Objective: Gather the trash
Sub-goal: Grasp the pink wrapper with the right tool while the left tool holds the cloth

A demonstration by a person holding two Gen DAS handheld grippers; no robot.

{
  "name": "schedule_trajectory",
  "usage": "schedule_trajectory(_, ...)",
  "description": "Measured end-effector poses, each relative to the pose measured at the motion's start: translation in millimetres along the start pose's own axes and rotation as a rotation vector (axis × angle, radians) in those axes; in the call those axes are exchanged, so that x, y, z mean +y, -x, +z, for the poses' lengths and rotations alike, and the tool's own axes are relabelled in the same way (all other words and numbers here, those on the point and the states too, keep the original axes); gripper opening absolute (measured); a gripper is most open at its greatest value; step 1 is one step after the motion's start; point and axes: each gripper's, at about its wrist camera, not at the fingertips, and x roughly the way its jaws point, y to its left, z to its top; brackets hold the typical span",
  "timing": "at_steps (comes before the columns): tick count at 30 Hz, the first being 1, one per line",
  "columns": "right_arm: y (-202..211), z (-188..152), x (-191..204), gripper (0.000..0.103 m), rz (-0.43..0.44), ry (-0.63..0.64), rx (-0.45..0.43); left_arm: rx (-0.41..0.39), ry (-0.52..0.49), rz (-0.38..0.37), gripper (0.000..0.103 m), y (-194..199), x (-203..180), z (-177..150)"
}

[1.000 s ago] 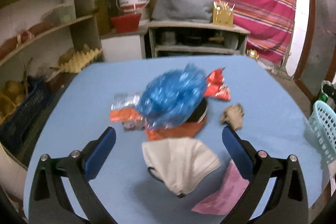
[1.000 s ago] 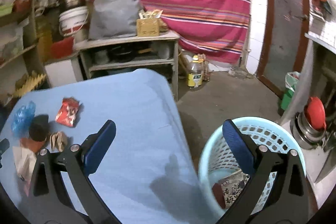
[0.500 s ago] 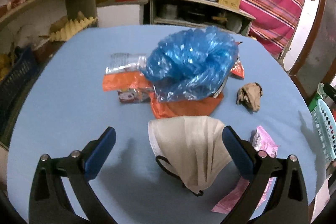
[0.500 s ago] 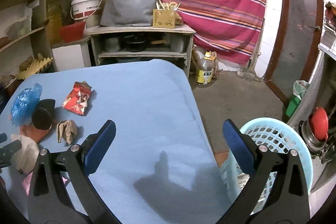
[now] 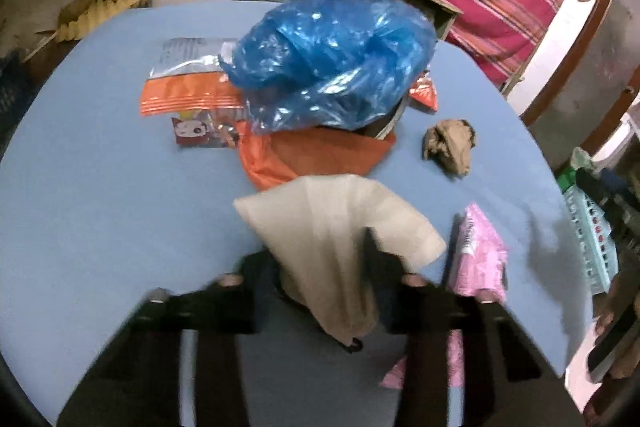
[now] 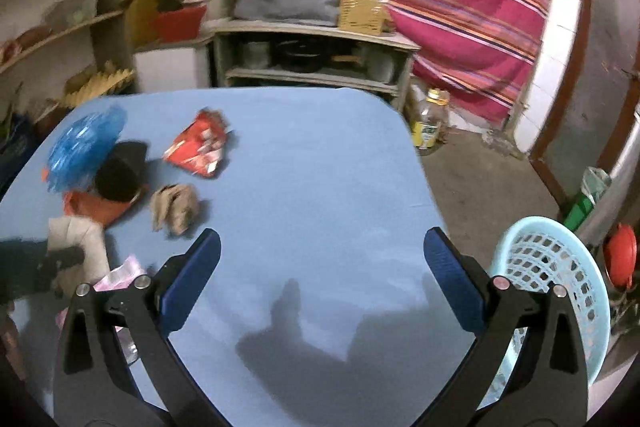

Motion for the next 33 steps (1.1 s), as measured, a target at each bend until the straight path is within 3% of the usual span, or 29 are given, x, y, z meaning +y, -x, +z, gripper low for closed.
schedule_trajectory(4,-1.9,-5.2,30.5,0.099,0.031,0.056,0.025,-0.029,0.015,0.007,0.015,15.7,6.3,-0.1)
schedule_trajectory(7,-4.5,-9.8,52.5,0.099,0.076,0.074,0.054,-0.053,0.018,0.007,0.015,30.8,9.4,-0.9)
schedule_trajectory(12,-10.6,-19.6,89.7,0.099,0.132,0.13,0.092,-0.122,-0.024,0.087,0.015,55.9,9.7,-2.5)
schedule_trajectory(22,-38.7,-31.7,104.6,0.097,0.187,0.107,0.184,-0.187,0.026,0.12,0.015,81.8,39.9,-1.6)
schedule_trajectory(29,-39.9,-36.7,115.9,0.067,0.249,0.128,0.202,-0.2,0.047,0.125,0.015,86.7,47.4,2.2)
schedule_trajectory(33,-37.8,-34.9,121.2,0.028,0.318,0.141,0.207,-0.215,0.045,0.127,0.015,90.7,47.2,0.5)
